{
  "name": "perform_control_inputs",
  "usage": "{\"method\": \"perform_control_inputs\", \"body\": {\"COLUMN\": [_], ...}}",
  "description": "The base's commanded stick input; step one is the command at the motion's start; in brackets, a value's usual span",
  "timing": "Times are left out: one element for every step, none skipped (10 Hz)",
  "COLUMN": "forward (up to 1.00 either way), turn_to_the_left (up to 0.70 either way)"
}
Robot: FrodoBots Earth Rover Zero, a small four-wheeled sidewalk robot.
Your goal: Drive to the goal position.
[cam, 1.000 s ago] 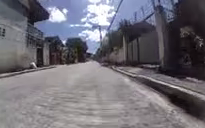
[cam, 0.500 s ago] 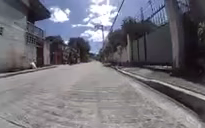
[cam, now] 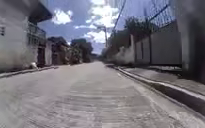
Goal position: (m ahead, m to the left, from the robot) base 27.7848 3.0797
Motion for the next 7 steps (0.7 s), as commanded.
{"method": "perform_control_inputs", "body": {"forward": [1.00, 1.00, 1.00, 1.00, 1.00, 1.00, 1.00], "turn_to_the_left": [0.00, 0.00, 0.00, 0.00, 0.00, 0.02, 0.05]}}
